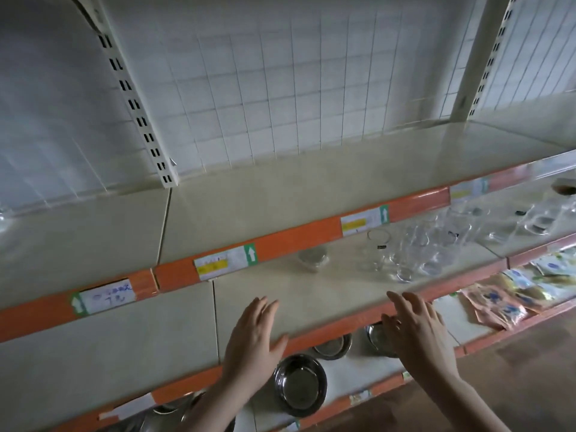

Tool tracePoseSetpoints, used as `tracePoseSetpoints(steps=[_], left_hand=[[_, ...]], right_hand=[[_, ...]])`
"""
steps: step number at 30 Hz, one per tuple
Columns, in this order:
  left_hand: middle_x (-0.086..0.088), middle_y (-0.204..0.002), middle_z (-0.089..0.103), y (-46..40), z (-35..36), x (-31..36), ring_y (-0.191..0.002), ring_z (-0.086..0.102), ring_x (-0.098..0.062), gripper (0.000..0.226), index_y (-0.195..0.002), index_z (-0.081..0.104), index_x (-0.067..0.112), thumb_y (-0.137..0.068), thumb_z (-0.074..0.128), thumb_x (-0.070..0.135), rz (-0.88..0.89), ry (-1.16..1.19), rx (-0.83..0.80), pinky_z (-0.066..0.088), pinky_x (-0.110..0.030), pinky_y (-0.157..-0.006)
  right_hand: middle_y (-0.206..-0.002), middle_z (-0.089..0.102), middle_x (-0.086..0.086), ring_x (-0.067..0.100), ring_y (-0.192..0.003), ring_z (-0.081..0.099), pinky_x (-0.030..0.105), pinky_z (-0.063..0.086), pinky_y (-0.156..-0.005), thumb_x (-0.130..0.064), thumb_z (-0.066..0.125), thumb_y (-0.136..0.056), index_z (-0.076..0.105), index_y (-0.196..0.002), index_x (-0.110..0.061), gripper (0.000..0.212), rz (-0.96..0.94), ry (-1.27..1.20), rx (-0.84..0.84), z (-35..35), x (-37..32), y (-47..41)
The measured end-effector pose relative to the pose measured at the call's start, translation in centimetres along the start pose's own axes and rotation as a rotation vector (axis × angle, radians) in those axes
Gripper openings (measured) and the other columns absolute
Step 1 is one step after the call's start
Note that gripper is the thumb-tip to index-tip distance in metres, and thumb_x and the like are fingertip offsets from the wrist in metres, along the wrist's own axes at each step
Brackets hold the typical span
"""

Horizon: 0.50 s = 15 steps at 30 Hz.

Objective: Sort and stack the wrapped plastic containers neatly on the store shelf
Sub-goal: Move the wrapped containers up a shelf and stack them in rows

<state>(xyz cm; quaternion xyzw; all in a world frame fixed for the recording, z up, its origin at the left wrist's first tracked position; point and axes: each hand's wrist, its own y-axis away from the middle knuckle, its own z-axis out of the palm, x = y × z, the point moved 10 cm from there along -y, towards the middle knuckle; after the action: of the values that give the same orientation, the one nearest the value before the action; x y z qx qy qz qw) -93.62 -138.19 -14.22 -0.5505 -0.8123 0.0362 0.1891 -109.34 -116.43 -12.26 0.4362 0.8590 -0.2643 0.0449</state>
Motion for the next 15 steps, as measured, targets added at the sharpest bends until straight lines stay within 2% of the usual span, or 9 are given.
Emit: tracePoseSetpoints(steps=[3,5,7,10,13,15], left_hand=[[-0.011,-0.121,0.061,-4.4,3.2,0.1,-0.11,0.061,-0.028,0.061,-0.121,0.059,0.008,-0.069,0.08,0.03,0.043,0.025,-0.018,0.051,-0.038,-0.088],[-0.012,-0.121,0.06,-7.1,5.4,0.1,-0.111,0.061,-0.029,0.064,-0.121,0.059,0.006,-0.066,0.084,0.026,0.044,0.018,-0.055,0.051,-0.038,-0.088],[-0.014,-0.13,0.055,-9.5,7.6,0.1,-0.12,0.055,-0.03,0.064,-0.129,0.055,0.006,-0.072,0.08,0.024,0.041,0.004,-0.105,0.045,-0.038,-0.097],[-0.011,-0.15,0.033,-13.1,11.7,-0.1,-0.139,0.033,-0.027,0.069,-0.145,0.035,0.013,-0.086,0.067,0.025,0.059,-0.05,-0.212,0.028,-0.034,-0.112],[-0.006,-0.157,0.019,-16.7,15.4,-0.3,-0.143,0.023,-0.024,0.076,-0.15,0.022,0.018,-0.088,0.064,0.03,0.108,-0.138,-0.266,0.019,-0.031,-0.115],[-0.004,-0.159,0.013,-18.6,17.7,-0.8,-0.144,0.019,-0.022,0.081,-0.151,0.015,0.021,-0.087,0.065,0.029,0.116,-0.199,-0.303,0.015,-0.029,-0.116]], right_hand=[[-0.097,0.064,0.016,0.038,-0.08,0.063,0.043,0.051,-0.069,-0.019,0.073,-0.074,0.064,-0.109,-0.008,0.037,0.044,0.023,0.024,1.3,2.4,-1.0],[-0.097,0.064,0.015,0.037,-0.08,0.063,0.041,0.051,-0.069,-0.033,0.049,-0.079,0.065,-0.108,-0.01,0.04,0.073,0.041,0.009,2.1,3.9,-1.6],[-0.098,0.064,0.015,0.037,-0.081,0.063,0.041,0.051,-0.069,-0.036,0.039,-0.078,0.065,-0.109,-0.011,0.047,0.082,0.038,-0.007,3.1,5.2,-2.2],[-0.101,0.063,0.016,0.037,-0.085,0.063,0.041,0.051,-0.072,-0.027,0.057,-0.077,0.064,-0.11,-0.009,0.038,0.067,0.061,0.009,4.8,6.8,-3.3],[-0.102,0.063,0.018,0.038,-0.087,0.063,0.042,0.052,-0.073,-0.016,0.077,-0.071,0.063,-0.111,-0.007,0.043,0.025,0.056,-0.001,7.7,8.4,-4.5],[-0.103,0.063,0.019,0.038,-0.089,0.062,0.043,0.052,-0.075,-0.017,0.078,-0.069,0.063,-0.112,-0.008,0.046,0.01,0.043,-0.027,10.1,9.5,-5.1]])
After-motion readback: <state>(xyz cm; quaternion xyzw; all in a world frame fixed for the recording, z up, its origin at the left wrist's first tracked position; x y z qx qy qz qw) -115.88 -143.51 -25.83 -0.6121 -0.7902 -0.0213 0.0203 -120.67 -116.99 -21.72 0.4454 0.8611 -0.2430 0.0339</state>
